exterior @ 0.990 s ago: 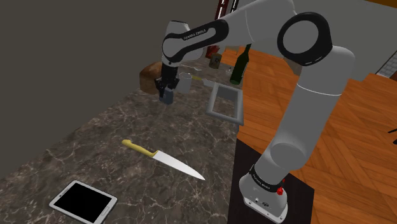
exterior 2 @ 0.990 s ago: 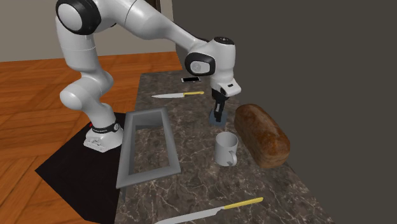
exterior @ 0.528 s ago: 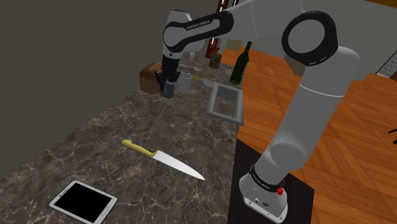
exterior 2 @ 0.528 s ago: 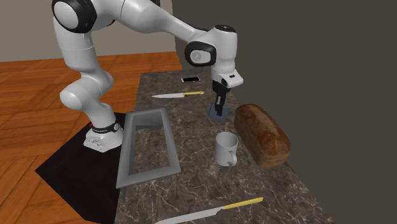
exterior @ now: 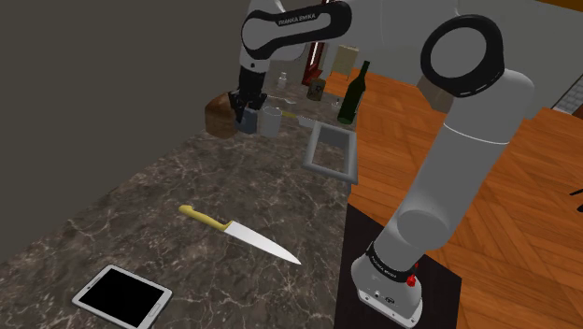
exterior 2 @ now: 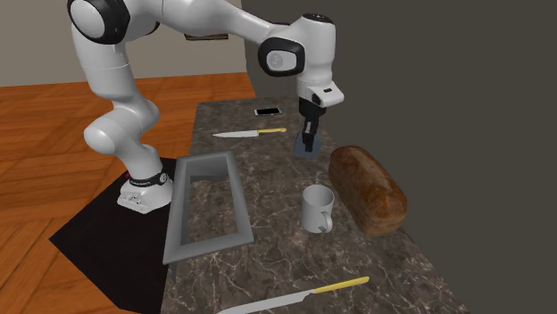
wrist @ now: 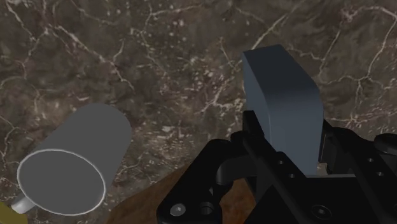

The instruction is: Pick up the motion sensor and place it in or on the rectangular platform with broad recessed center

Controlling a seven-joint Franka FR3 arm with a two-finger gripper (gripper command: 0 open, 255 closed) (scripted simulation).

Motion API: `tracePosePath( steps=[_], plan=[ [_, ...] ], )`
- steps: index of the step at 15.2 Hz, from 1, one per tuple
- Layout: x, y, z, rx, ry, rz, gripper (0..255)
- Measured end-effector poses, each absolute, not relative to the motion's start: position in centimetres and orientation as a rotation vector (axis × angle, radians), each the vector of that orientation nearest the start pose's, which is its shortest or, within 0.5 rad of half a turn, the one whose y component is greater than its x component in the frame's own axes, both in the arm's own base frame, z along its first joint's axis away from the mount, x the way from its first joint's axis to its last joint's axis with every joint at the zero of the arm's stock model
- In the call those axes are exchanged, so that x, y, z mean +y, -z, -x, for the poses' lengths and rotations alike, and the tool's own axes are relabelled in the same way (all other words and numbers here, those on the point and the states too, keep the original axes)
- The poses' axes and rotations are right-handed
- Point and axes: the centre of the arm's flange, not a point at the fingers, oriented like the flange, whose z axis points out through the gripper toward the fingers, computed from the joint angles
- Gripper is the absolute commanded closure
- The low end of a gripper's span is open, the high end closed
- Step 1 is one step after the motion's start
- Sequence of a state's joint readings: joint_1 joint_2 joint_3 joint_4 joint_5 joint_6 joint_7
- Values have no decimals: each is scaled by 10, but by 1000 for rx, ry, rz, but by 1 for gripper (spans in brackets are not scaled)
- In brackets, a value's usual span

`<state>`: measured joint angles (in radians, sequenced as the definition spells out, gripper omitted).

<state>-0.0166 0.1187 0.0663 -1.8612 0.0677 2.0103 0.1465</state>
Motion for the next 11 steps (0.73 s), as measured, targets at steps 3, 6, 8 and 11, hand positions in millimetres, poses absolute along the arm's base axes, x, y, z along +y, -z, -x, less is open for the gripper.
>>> tracePosePath(
  steps=[3,6,8,11],
  plan=[
    [32,-471,-593,192,36,3063,255],
    [32,-488,-593,192,36,3063,255],
    [33,-497,-594,192,36,3063,255],
    [32,-516,-595,192,36,3063,255]
  ],
)
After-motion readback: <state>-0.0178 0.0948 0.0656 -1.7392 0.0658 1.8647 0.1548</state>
